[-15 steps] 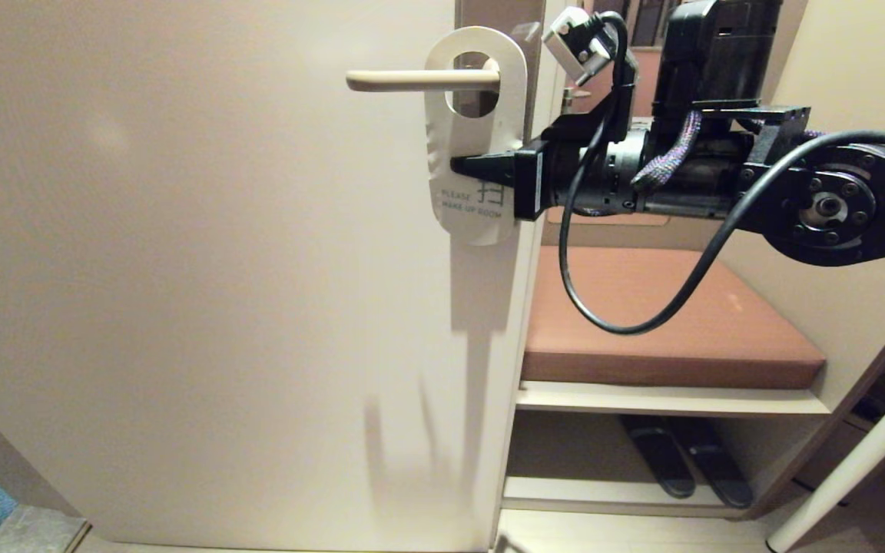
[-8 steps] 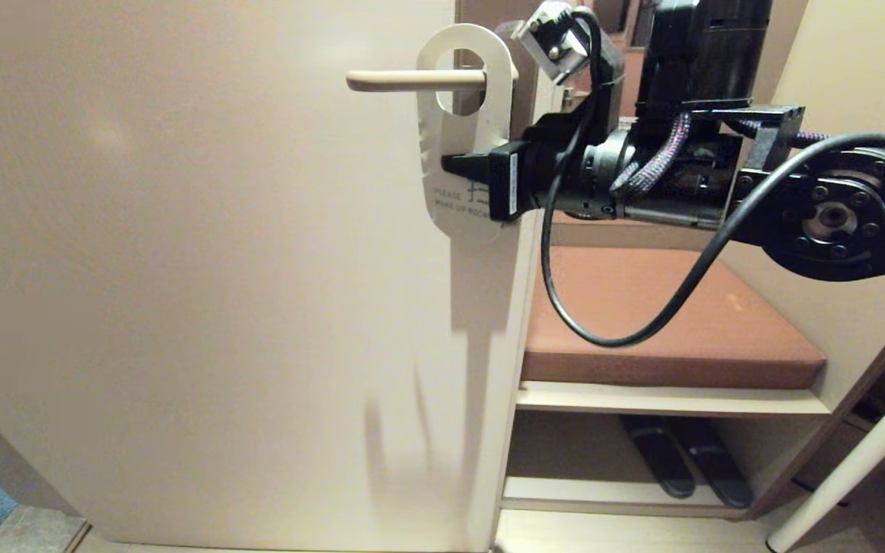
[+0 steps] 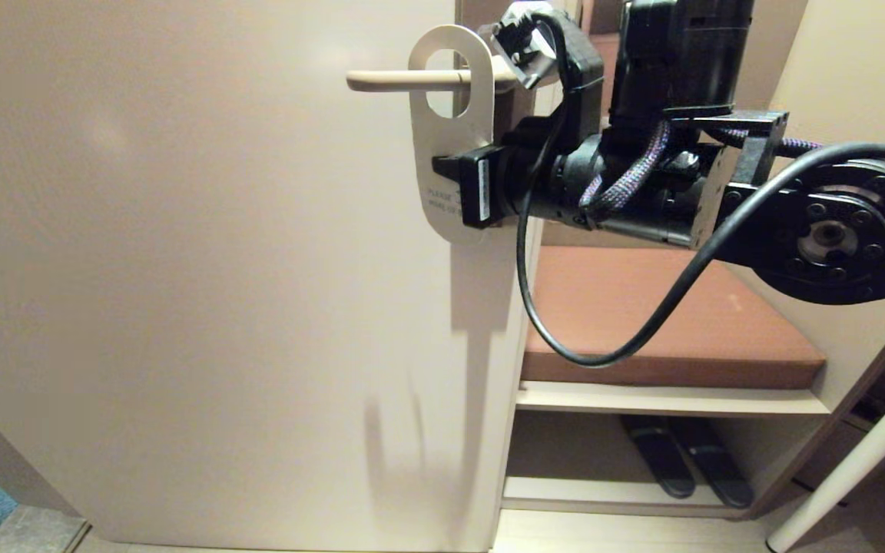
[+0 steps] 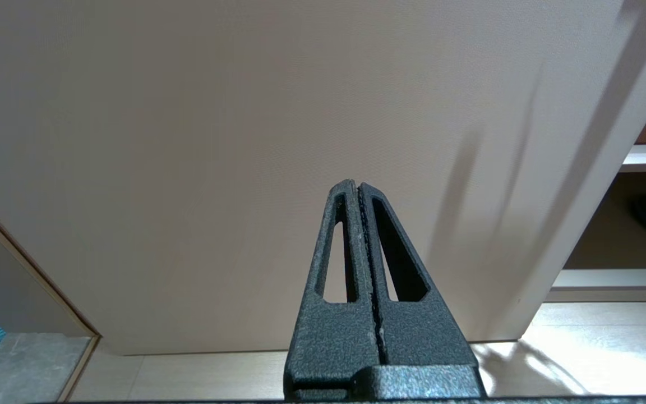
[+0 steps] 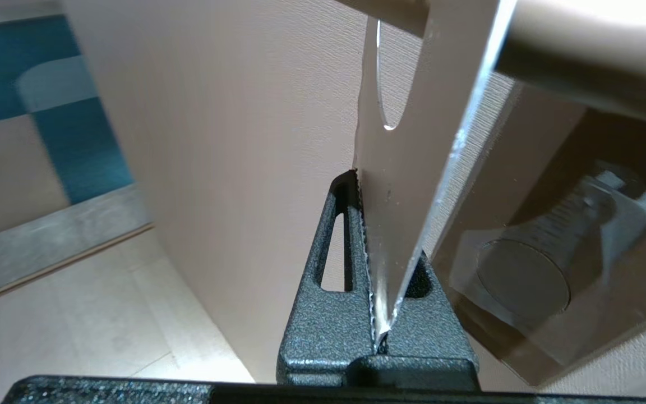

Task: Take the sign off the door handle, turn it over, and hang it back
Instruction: Take down the sign

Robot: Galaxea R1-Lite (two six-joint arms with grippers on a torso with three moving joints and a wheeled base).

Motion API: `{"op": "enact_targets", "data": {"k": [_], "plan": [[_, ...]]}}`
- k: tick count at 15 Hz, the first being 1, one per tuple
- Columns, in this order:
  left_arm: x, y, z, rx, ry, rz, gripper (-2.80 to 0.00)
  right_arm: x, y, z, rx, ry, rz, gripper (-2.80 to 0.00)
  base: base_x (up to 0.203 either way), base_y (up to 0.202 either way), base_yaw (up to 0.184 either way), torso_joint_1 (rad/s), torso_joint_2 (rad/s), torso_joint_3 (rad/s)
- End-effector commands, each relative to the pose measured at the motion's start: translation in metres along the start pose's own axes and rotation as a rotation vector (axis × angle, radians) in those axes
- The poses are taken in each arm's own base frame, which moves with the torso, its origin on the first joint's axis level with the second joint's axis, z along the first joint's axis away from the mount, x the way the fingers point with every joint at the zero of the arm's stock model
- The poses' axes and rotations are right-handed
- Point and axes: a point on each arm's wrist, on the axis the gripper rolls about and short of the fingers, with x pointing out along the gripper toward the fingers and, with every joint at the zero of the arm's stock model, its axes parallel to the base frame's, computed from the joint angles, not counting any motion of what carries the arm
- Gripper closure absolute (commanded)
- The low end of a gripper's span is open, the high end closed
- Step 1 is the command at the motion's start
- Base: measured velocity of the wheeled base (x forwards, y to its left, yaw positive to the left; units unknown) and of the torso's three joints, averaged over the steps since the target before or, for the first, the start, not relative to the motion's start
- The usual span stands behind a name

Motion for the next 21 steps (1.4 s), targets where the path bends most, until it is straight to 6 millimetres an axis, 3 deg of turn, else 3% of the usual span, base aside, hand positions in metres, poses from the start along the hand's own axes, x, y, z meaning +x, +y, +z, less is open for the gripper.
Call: {"op": "enact_targets", "data": {"k": [1, 6, 13, 21], "plan": [[0.000, 0.000, 0.000, 0.000, -0.001, 0.000, 0.00, 0.001, 0.007, 0.000, -0.002, 0.001, -0.018, 0.00, 0.000, 0.000, 0.000, 0.000, 0.00, 0.000], [0.000, 0.000, 0.000, 0.000, 0.001, 0.000, 0.00, 0.002, 0.026, -0.001, -0.005, 0.009, -0.087, 0.00, 0.000, 0.000, 0.000, 0.000, 0.00, 0.000], [0.000, 0.000, 0.000, 0.000, 0.000, 0.000, 0.00, 0.016, 0.034, -0.010, -0.009, 0.014, -0.179, 0.00, 0.000, 0.000, 0.000, 0.000, 0.00, 0.000], [0.000, 0.000, 0.000, 0.000, 0.001, 0.000, 0.00, 0.031, 0.053, -0.005, -0.006, -0.024, -0.212, 0.00, 0.000, 0.000, 0.000, 0.000, 0.00, 0.000]]}}
